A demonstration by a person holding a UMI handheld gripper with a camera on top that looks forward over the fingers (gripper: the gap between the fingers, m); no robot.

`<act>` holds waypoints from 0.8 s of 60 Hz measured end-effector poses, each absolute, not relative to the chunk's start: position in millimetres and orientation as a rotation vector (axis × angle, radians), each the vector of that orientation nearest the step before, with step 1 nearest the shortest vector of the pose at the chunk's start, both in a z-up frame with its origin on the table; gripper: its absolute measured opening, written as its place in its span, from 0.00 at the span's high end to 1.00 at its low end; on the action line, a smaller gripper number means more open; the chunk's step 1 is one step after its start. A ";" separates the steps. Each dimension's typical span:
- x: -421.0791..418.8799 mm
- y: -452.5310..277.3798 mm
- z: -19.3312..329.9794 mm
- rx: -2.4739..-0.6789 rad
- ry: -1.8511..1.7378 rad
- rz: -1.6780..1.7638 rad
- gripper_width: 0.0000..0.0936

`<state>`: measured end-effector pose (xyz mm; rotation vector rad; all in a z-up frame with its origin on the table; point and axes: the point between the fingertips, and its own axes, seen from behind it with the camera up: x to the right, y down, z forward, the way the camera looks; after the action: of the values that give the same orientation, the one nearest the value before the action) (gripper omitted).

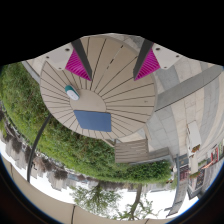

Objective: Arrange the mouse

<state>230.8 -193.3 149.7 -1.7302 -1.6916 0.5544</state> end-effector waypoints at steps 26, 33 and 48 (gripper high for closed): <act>262.4 -48.7 104.2 -1.787 -1.468 0.478 0.09; 263.0 -13.5 95.7 -1.780 -1.409 0.494 0.09; 231.4 24.9 65.5 -1.722 -1.352 0.590 0.09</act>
<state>231.4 24.9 65.5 -1.7218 -1.3517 0.5898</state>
